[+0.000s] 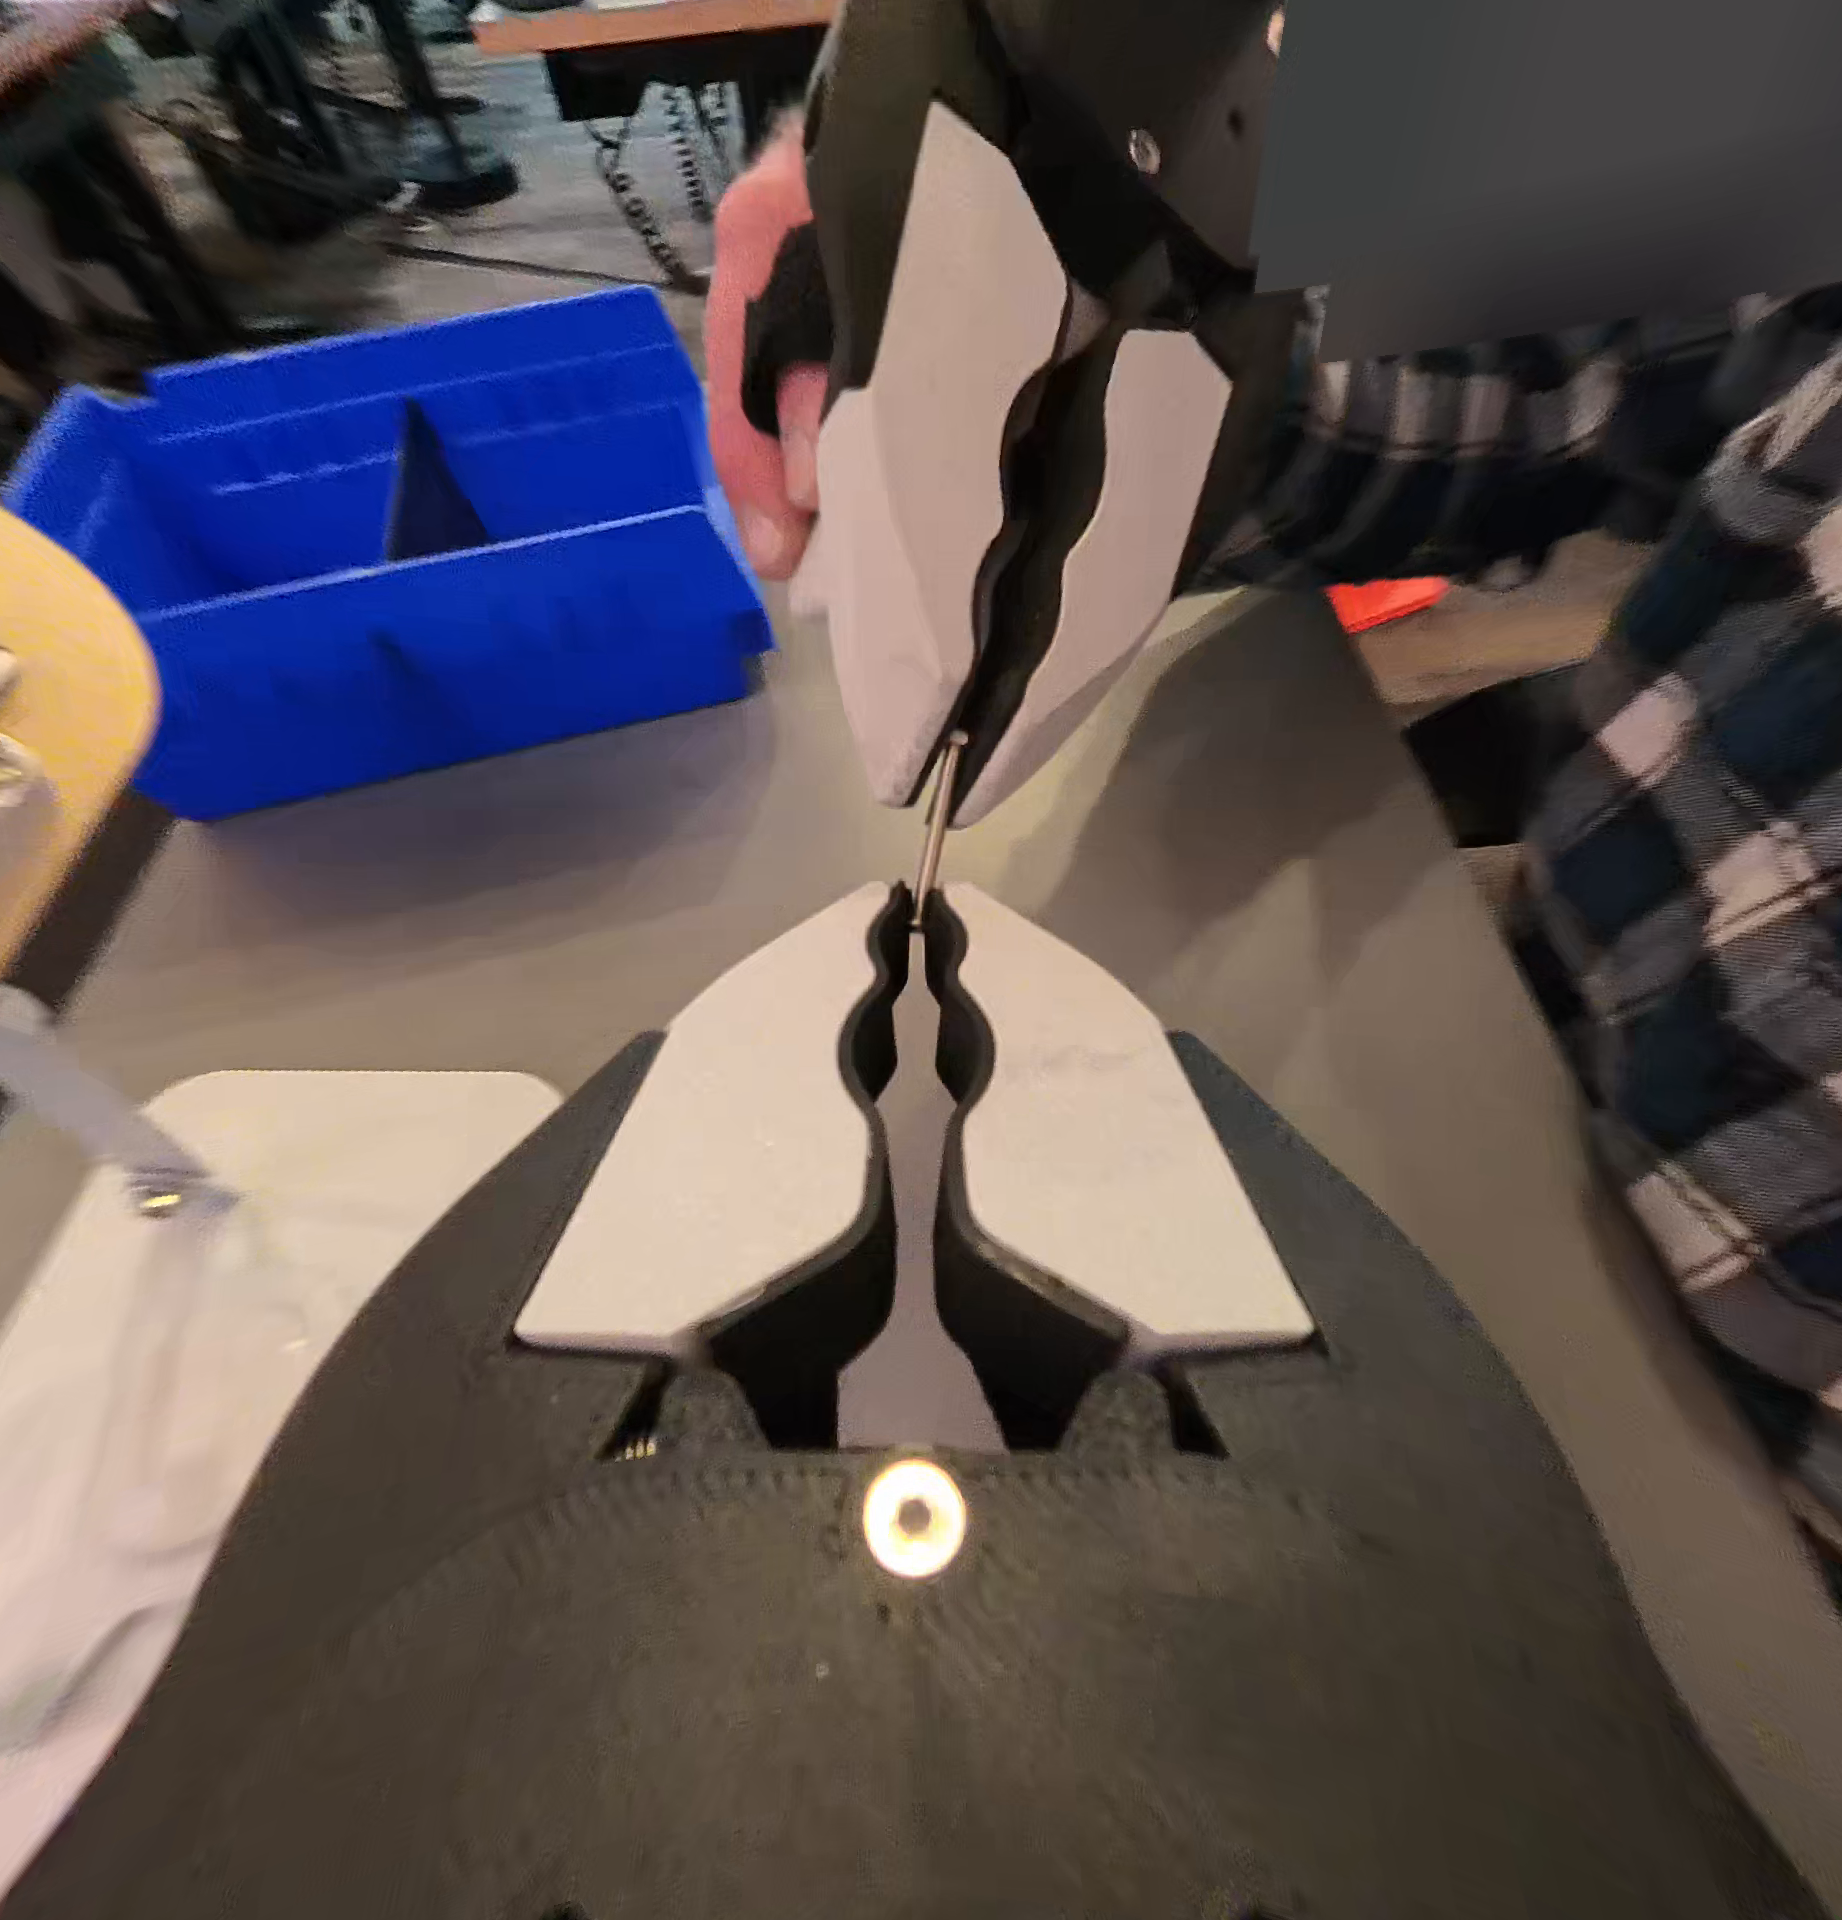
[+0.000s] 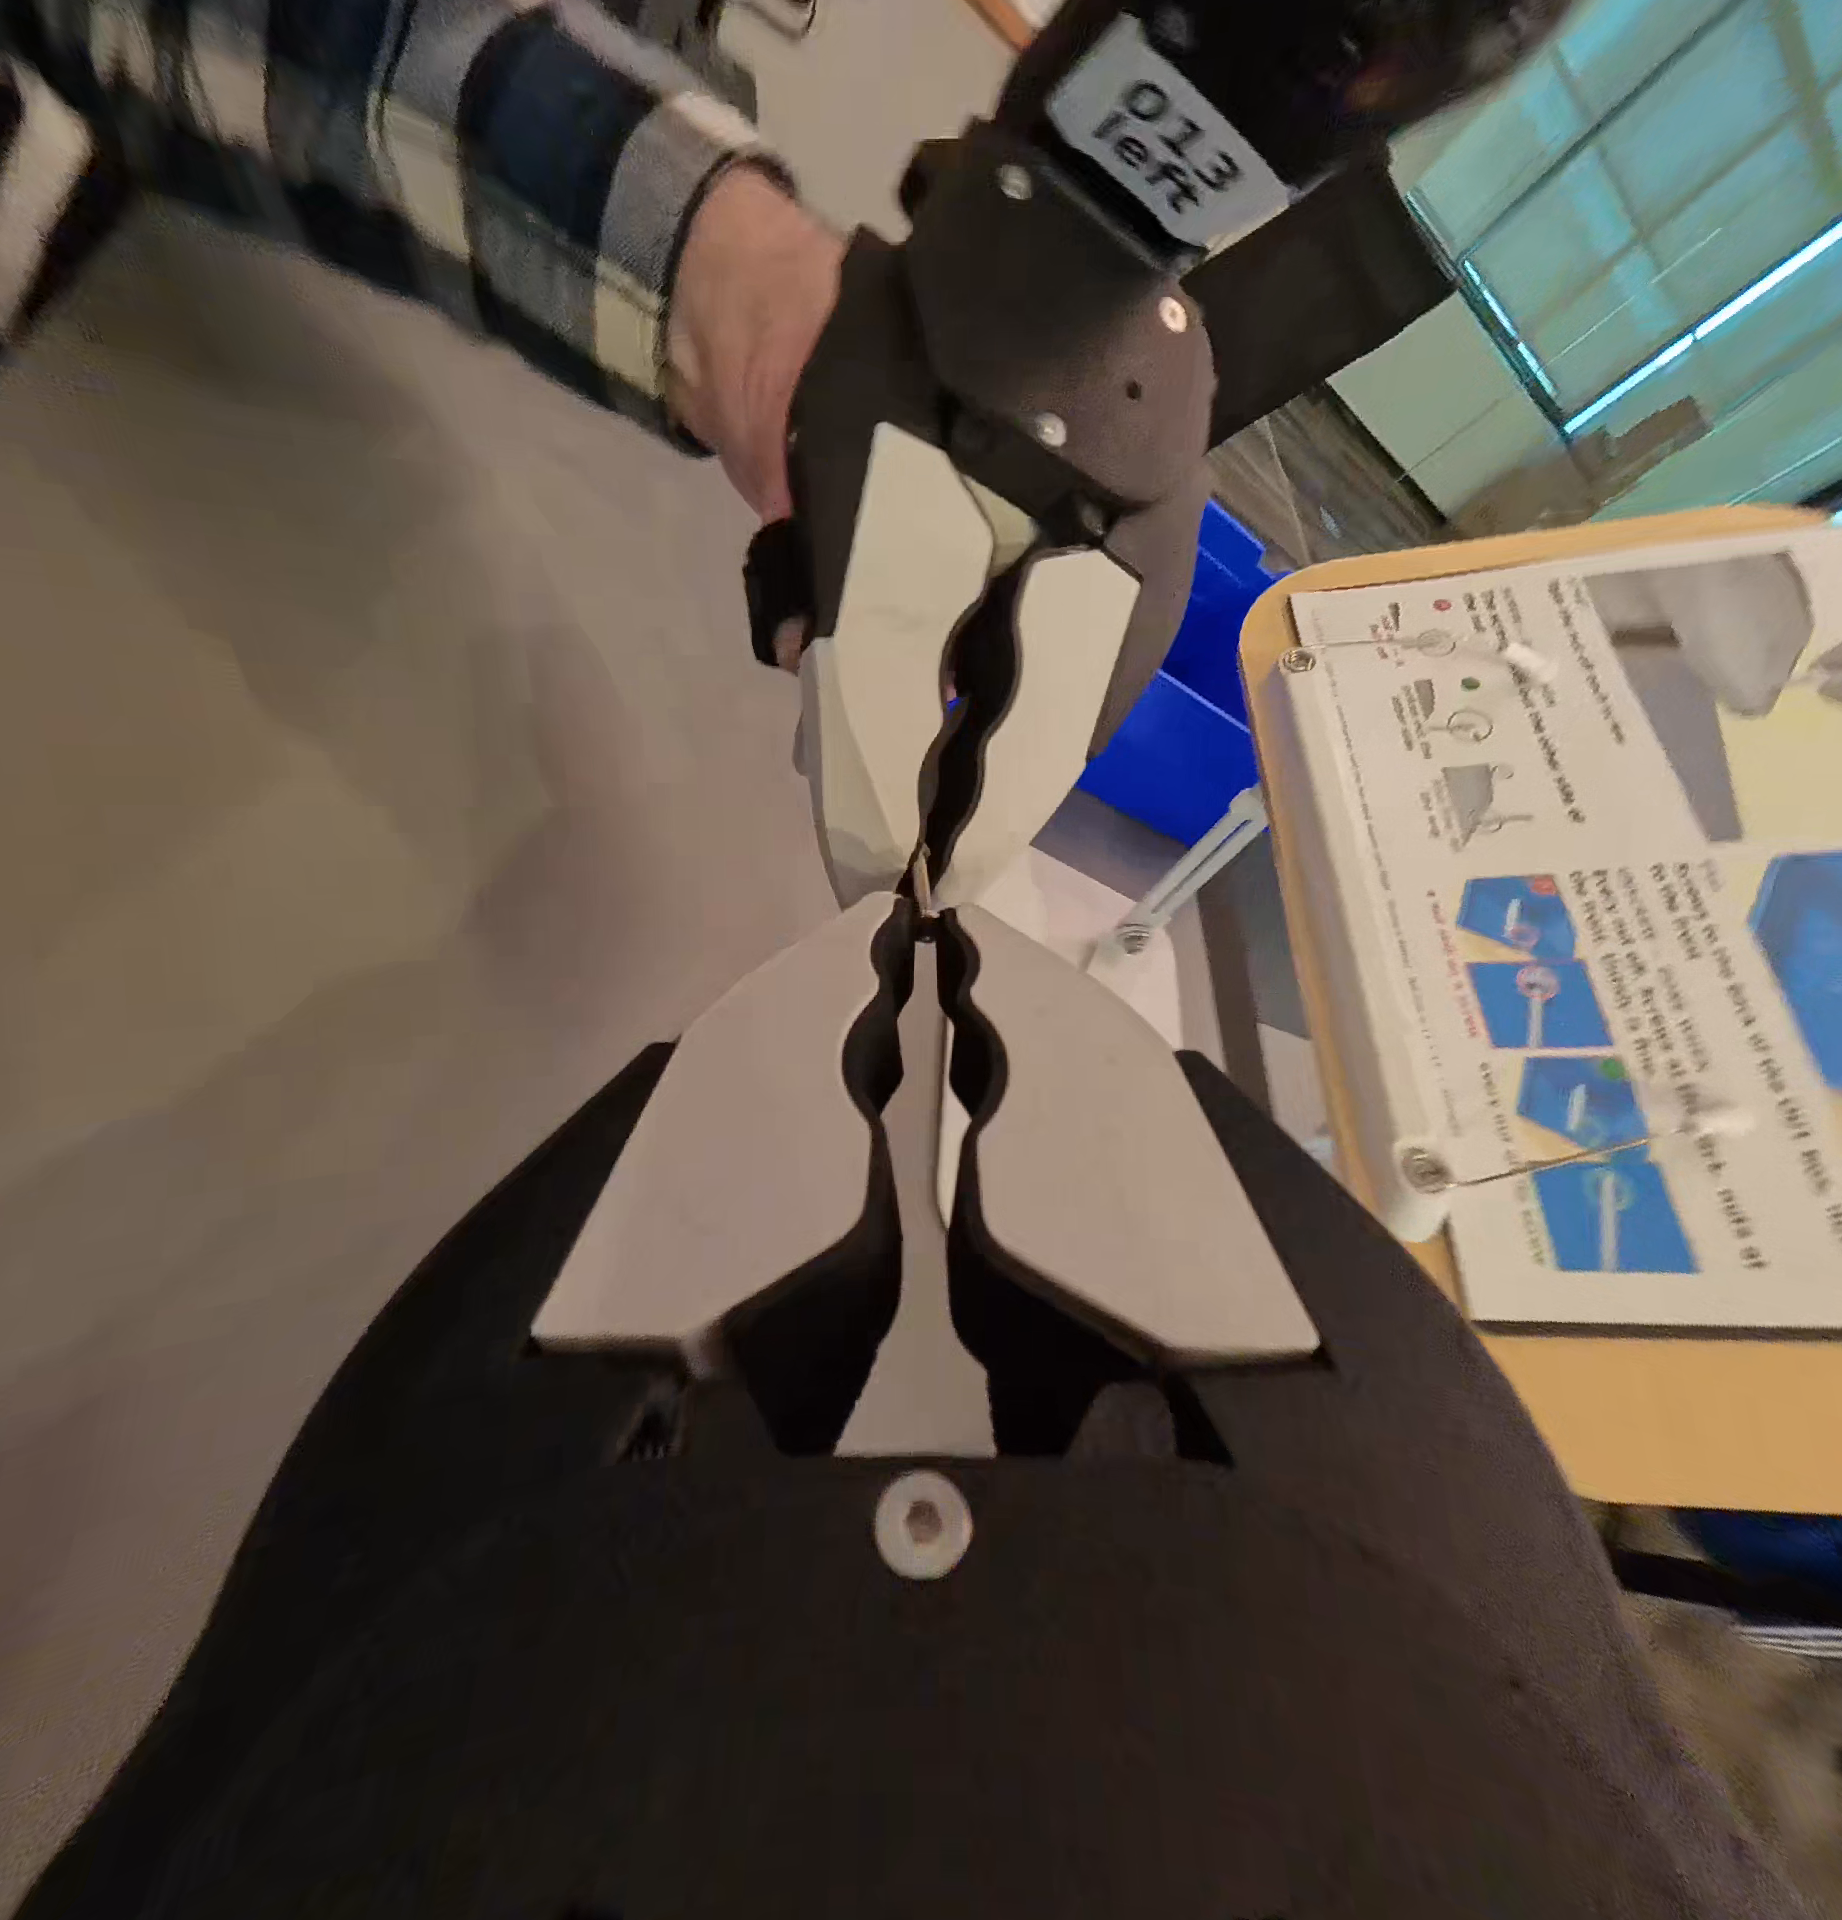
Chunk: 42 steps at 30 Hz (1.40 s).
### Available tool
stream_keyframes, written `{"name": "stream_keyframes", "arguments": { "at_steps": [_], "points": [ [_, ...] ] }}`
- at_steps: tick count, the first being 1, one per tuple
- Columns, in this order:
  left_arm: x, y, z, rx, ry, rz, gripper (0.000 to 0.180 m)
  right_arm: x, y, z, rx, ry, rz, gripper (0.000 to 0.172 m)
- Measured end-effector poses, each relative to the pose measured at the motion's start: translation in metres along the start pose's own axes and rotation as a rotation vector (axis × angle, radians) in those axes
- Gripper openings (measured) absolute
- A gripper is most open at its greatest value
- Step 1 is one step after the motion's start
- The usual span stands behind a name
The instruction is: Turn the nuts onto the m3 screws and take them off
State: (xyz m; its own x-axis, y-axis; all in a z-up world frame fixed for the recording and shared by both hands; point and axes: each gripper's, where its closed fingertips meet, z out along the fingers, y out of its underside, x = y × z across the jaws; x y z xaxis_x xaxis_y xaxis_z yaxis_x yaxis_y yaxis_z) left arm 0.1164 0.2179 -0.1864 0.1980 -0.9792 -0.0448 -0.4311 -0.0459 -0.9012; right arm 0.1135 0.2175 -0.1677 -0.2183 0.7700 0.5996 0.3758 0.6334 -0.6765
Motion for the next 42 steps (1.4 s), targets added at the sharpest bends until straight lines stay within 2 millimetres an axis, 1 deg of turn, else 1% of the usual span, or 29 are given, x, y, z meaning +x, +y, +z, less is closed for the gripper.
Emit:
{"name": "stream_keyframes", "arguments": {
  "at_steps": [2, 5, 8, 11, 13, 19, 21, 23, 25, 26, 27, 29, 31, 32, 35, 37, 40, 42],
  "points": [
    [0.008, 0.002, 0.000, 0.020, 0.129, -0.091, 0.003, -0.003, 0.001, 0.001, -0.031, -0.017, -0.088, 0.005],
    [0.016, 0.005, 0.000, 0.033, 0.249, -0.139, 0.003, -0.008, 0.001, 0.002, -0.080, -0.033, -0.239, 0.005],
    [0.018, 0.010, 0.003, 0.020, 0.301, -0.152, 0.003, -0.011, 0.003, 0.003, -0.139, -0.020, -0.380, 0.005],
    [0.019, 0.013, 0.004, 0.031, 0.357, -0.186, 0.003, -0.013, 0.007, 0.005, -0.163, -0.027, -0.429, 0.005],
    [0.020, 0.015, 0.007, 0.040, 0.364, -0.191, 0.003, -0.015, 0.009, 0.006, -0.163, -0.040, -0.415, 0.005],
    [0.013, 0.006, 0.007, 0.114, 0.311, -0.181, 0.004, -0.009, 0.008, 0.003, -0.100, -0.040, -0.269, 0.005],
    [0.012, 0.006, 0.009, 0.105, 0.273, -0.149, 0.015, -0.006, 0.007, 0.002, -0.080, -0.039, -0.219, 0.005],
    [0.009, 0.005, 0.012, 0.092, 0.221, -0.120, 0.033, -0.005, 0.006, 0.003, -0.054, -0.040, -0.169, 0.005],
    [0.009, 0.004, 0.014, 0.084, 0.182, -0.082, 0.033, -0.003, 0.007, 0.003, -0.038, -0.039, -0.114, 0.005],
    [0.006, 0.003, 0.014, 0.084, 0.139, -0.064, 0.033, -0.001, 0.007, 0.002, -0.027, -0.040, -0.076, 0.004],
    [0.001, 0.002, 0.012, 0.092, 0.088, -0.043, 0.034, 0.001, 0.008, 0.002, -0.013, -0.038, -0.023, 0.005],
    [-0.011, 0.000, 0.009, 0.092, -0.075, 0.059, 0.034, 0.005, 0.009, -0.001, 0.032, -0.046, 0.108, 0.005],
    [-0.023, -0.007, 0.002, 0.099, -0.253, 0.155, 0.034, 0.009, 0.011, -0.003, 0.087, -0.061, 0.264, 0.005],
    [-0.026, -0.009, 0.000, 0.093, -0.311, 0.195, 0.034, 0.009, 0.013, -0.004, 0.108, -0.076, 0.343, 0.005],
    [-0.033, -0.004, -0.001, -0.026, -0.466, 0.330, 0.035, 0.013, 0.019, -0.005, 0.171, -0.094, 0.544, 0.005],
    [-0.037, 0.000, 0.000, -0.108, -0.531, 0.391, 0.036, 0.015, 0.025, -0.005, 0.192, -0.105, 0.659, 0.005],
    [-0.040, 0.000, 0.002, -0.174, -0.611, 0.466, 0.036, 0.013, 0.032, -0.001, 0.219, -0.136, 0.817, 0.005],
    [-0.042, 0.003, 0.005, -0.229, -0.657, 0.529, 0.032, 0.011, 0.036, 0.002, 0.240, -0.164, 0.902, 0.005]
  ]
}}
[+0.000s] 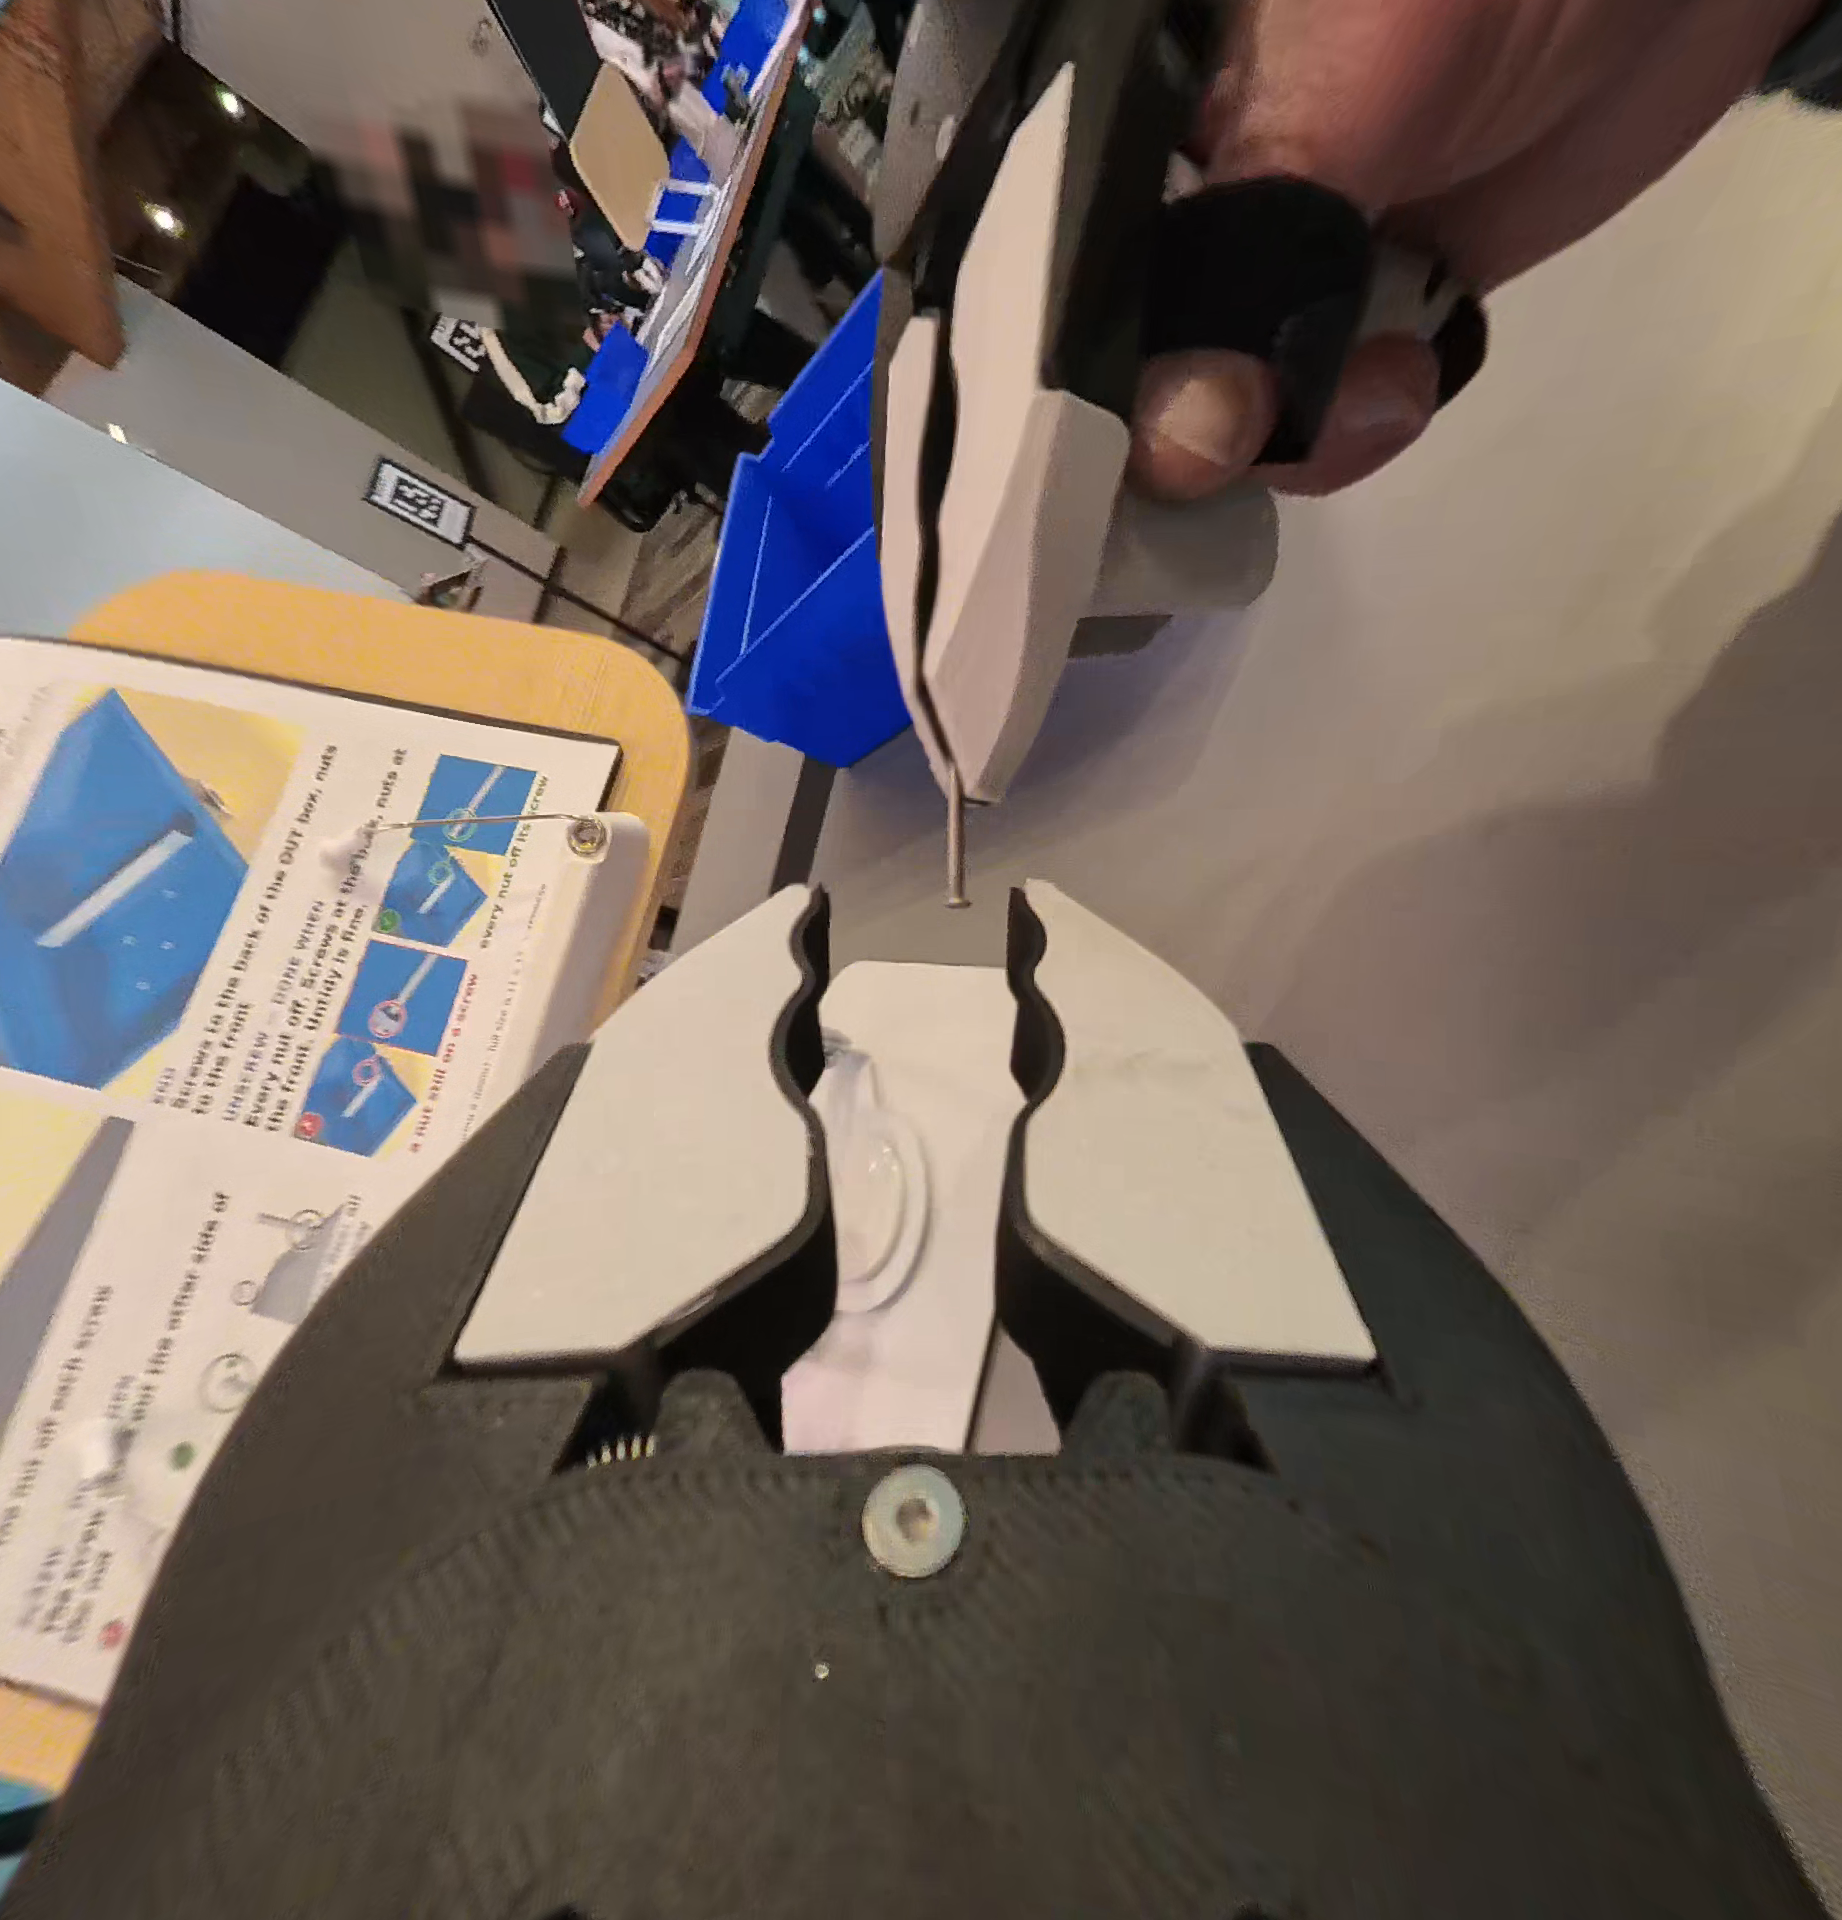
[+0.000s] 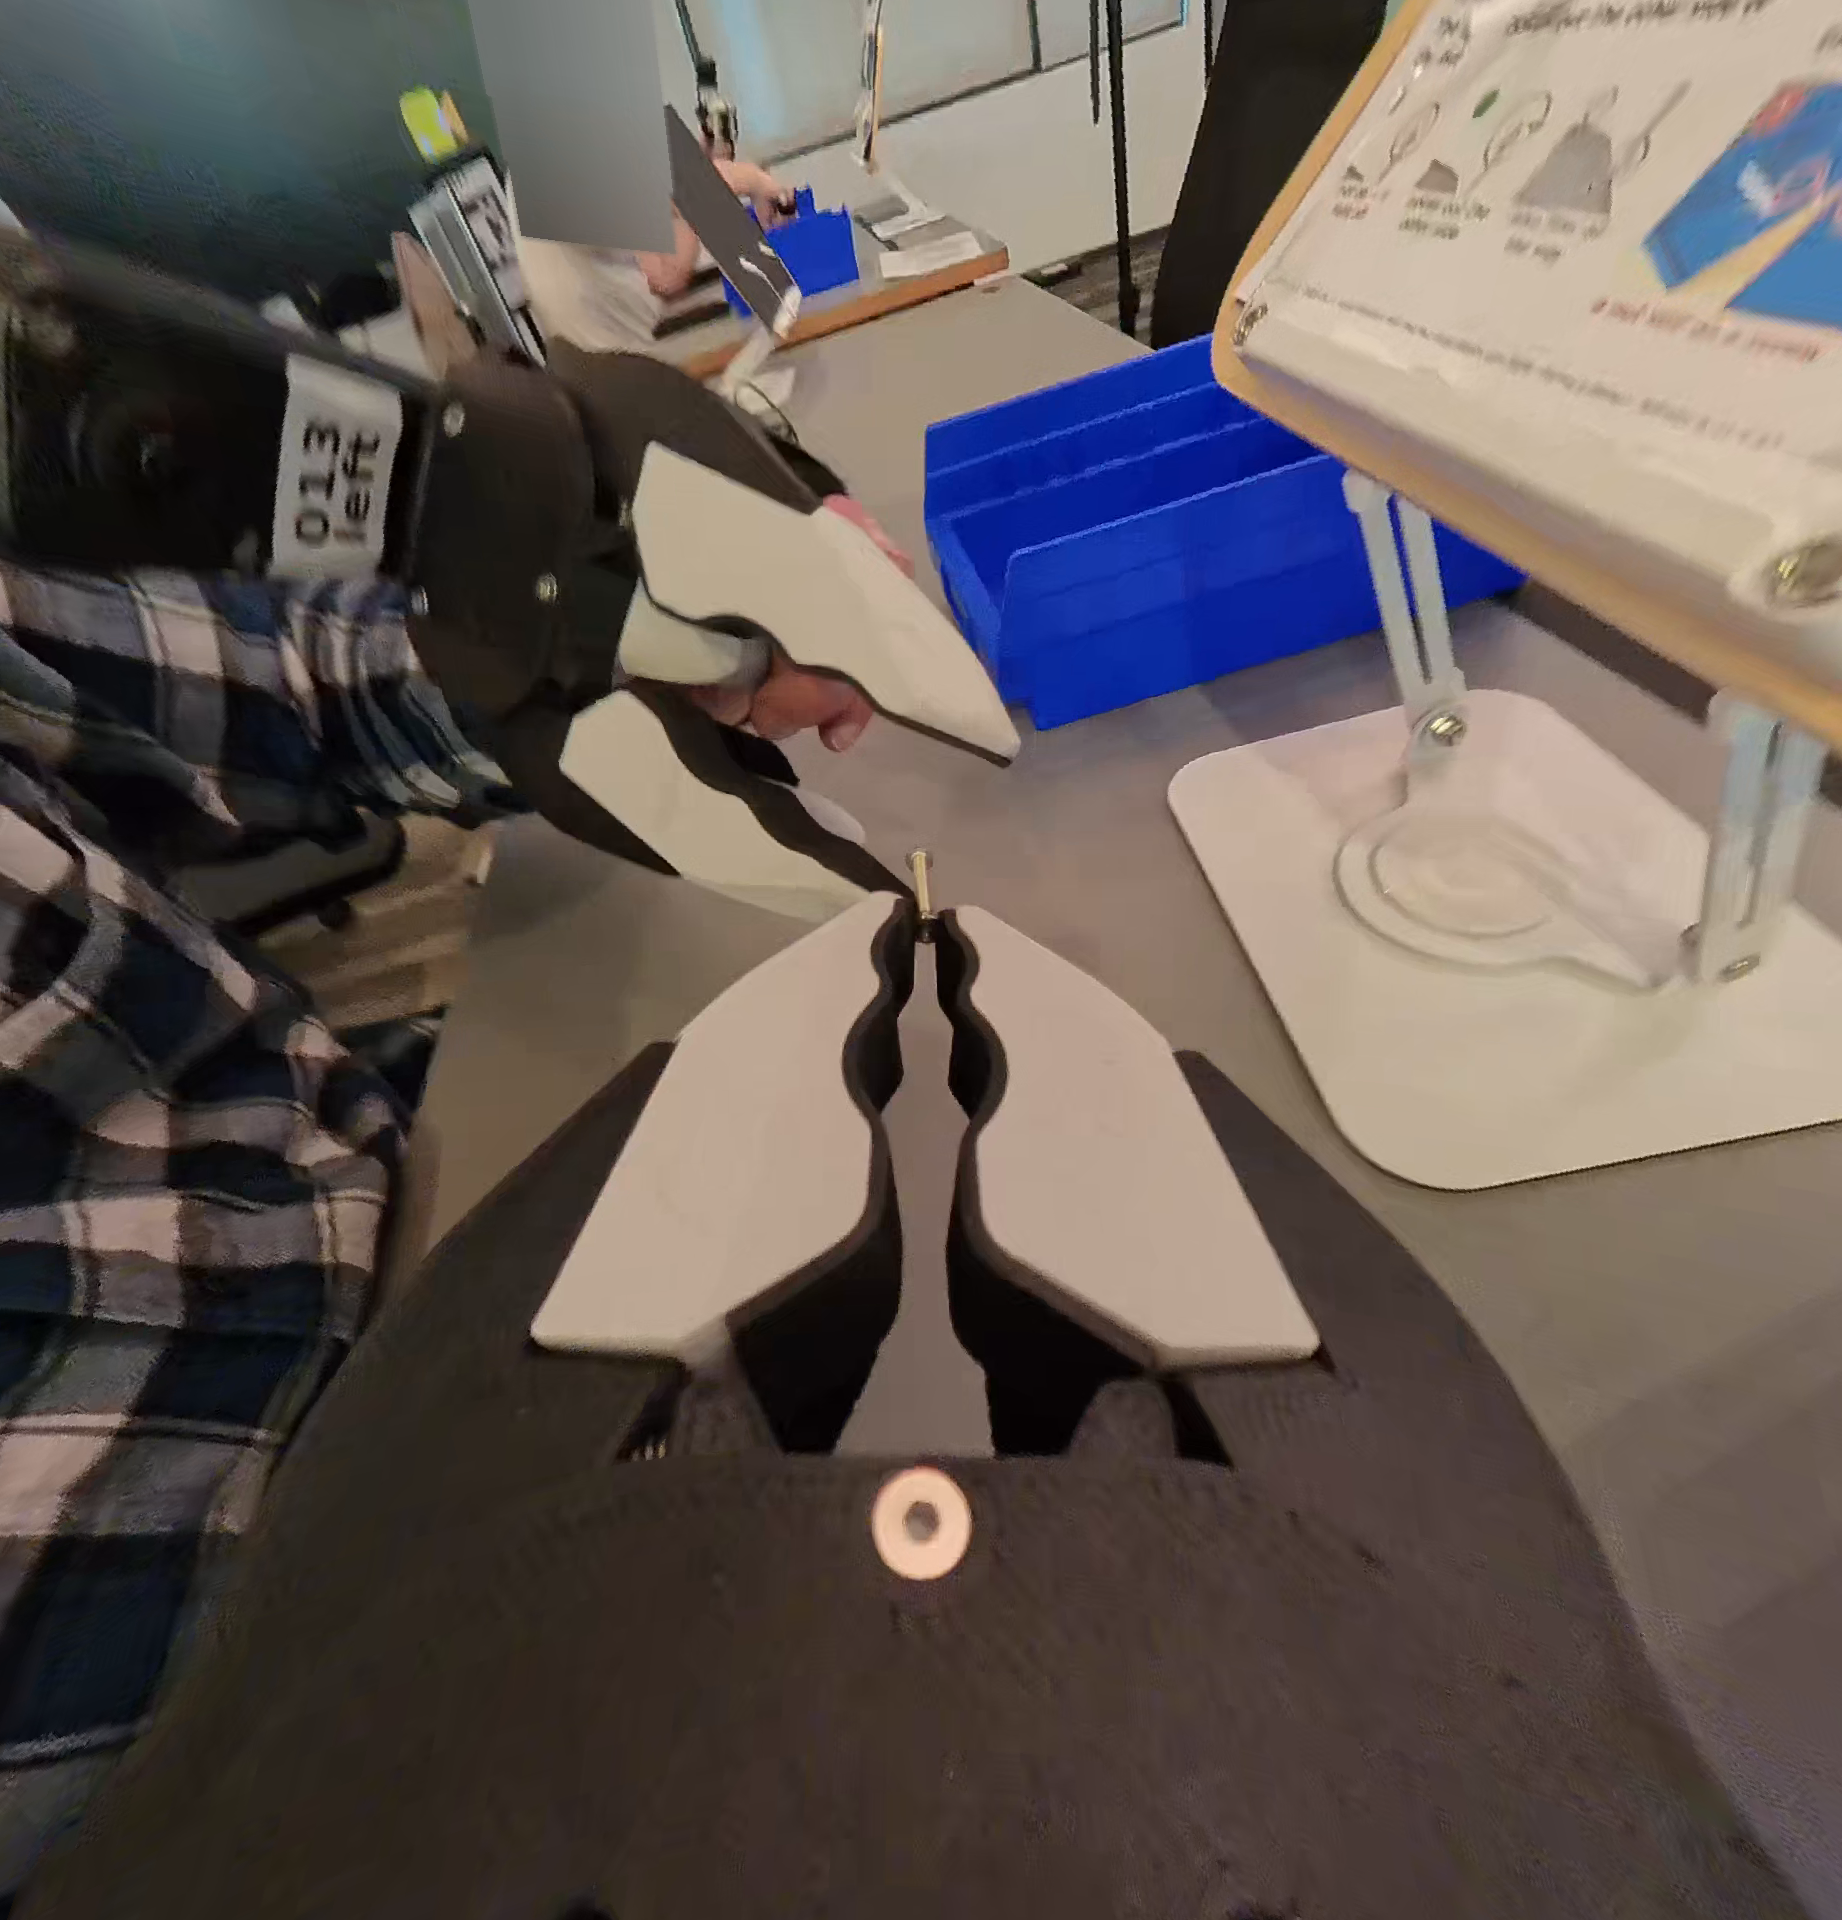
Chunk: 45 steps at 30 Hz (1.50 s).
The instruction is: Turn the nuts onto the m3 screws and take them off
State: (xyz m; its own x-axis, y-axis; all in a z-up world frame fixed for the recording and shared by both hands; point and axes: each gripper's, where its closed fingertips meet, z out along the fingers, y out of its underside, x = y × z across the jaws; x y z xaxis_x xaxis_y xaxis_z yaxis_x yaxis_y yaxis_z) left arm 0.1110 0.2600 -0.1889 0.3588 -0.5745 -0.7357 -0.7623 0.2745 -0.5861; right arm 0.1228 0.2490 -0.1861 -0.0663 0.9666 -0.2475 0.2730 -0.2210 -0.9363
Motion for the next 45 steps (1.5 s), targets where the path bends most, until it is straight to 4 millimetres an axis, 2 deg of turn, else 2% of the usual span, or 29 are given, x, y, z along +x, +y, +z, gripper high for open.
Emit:
{"name": "stream_keyframes", "arguments": {
  "at_steps": [8, 10, 15, 19, 24, 30, 37, 45],
  "points": [
    [0.005, 0.008, 0.007, -0.079, -0.080, 0.158, 0.015, 0.001, 0.006, 0.004, 0.058, -0.049, 0.149, 0.005],
    [0.008, 0.008, 0.008, -0.075, -0.071, 0.173, 0.004, 0.001, 0.007, 0.005, 0.056, -0.053, 0.163, 0.005],
    [0.007, 0.008, 0.009, -0.086, -0.074, 0.198, 0.004, 0.002, 0.006, 0.004, 0.059, -0.048, 0.157, 0.005],
    [0.011, 0.009, 0.008, -0.086, 0.001, 0.122, 0.003, 0.002, 0.006, 0.004, 0.030, -0.028, 0.087, 0.005],
    [0.021, 0.009, 0.005, -0.036, 0.231, -0.155, 0.003, -0.001, 0.008, 0.006, -0.078, 0.045, -0.233, 0.005],
    [0.035, 0.002, -0.011, 0.084, 0.628, -0.542, 0.003, -0.009, 0.012, 0.009, -0.237, 0.075, -0.609, 0.005],
    [0.046, -0.004, -0.027, 0.219, 0.939, -0.732, 0.003, -0.019, 0.013, 0.012, -0.383, 0.152, -1.073, 0.005],
    [0.055, -0.011, -0.039, 0.365, 1.140, -0.848, 0.003, -0.031, 0.014, 0.013, -0.456, 0.216, -1.409, 0.005]
  ]
}}
